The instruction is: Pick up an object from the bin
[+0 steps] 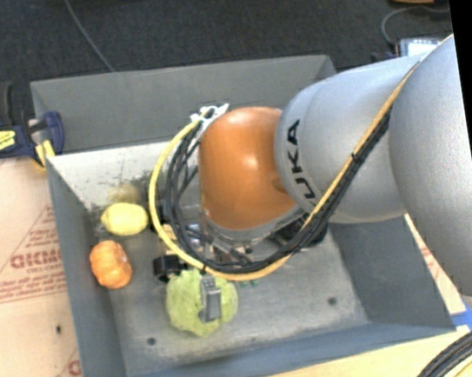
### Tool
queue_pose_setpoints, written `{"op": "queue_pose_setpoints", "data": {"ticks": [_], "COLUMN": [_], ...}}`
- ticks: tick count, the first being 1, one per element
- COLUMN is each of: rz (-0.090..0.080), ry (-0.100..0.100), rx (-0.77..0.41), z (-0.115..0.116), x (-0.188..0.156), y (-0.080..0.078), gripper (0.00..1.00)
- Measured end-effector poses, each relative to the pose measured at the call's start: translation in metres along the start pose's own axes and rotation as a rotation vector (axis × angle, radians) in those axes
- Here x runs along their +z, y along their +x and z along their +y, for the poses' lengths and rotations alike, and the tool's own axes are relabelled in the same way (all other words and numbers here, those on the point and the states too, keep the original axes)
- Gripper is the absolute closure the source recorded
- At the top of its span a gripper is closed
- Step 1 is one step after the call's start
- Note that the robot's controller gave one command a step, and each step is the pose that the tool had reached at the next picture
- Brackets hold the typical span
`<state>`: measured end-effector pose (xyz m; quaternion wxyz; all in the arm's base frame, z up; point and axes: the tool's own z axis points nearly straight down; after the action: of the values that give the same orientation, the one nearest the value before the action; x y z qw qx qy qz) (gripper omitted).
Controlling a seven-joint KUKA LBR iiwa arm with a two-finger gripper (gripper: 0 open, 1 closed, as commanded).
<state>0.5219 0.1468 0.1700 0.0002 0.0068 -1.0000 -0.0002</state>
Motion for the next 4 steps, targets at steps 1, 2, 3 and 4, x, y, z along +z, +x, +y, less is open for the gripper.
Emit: {"op": "queue_pose_setpoints", "data": {"ticks": [1,2,3,4], "rz": [-0.009,0.003,-0.009,-0.009], "ry": [-0.002,0.000,-0.003,-0.003], "rx": [-0.053,0.004,0.090,0.090], "z": [-0.007,-0.025,-0.051,-0.050], "x": [0.034,0.060,0.077,0.077], "y": [-0.008,-0.002,-0.002,-0.002], "gripper": [0.00,0.00,1.00,1.00]}}
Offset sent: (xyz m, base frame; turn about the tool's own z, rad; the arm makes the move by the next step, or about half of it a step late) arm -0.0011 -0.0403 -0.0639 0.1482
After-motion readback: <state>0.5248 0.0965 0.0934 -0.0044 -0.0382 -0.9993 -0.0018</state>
